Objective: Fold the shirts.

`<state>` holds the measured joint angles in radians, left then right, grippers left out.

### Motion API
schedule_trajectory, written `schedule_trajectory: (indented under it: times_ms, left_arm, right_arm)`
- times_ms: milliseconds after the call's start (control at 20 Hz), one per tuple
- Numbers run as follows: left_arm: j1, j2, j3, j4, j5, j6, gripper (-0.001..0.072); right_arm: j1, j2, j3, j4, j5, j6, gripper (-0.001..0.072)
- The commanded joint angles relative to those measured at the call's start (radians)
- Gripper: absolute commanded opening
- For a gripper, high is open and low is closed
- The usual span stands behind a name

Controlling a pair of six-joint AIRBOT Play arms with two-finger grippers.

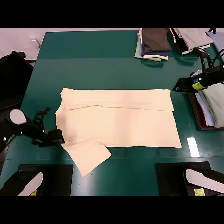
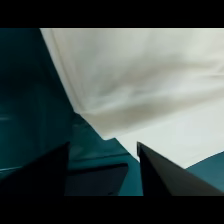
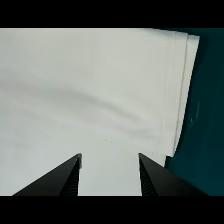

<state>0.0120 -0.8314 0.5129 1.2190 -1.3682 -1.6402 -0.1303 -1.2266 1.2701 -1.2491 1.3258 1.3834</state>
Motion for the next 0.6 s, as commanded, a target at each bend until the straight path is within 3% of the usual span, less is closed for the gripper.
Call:
schedule_trajectory:
  times_ms: [0,300,350,450,500,550]
  left_arm:
    - [0.0,0.031,-0.109,-0.104,0.061,-0.008,0.0482]
    - [0.0,0.03,-0.169,-0.257,0.143,0.047,0.0477]
    - [0.0,0.03,-0.171,-0.262,0.142,0.053,0.0369]
    - [0.0,0.03,-0.169,-0.266,0.137,0.084,0.0081]
    - [0.0,0.03,-0.164,-0.266,0.135,0.103,0.0025]
    - [0.0,0.03,-0.153,-0.261,0.129,0.106,0.0024]
  right_arm:
    - [0.011,0.002,0.0,0.0,0.003,0.0,0.0408]
    - [0.011,0.002,0.0,0.0,0.024,0.005,0.0407]
    - [0.011,0.002,0.0,0.0,0.037,0.005,0.0407]
    - [-0.006,0.002,-0.002,0.0,0.093,0.004,0.0408]
    - [-0.024,0.008,-0.016,-0.002,0.121,0.003,0.0407]
    - [-0.049,0.025,-0.053,-0.007,0.146,-0.007,0.0407]
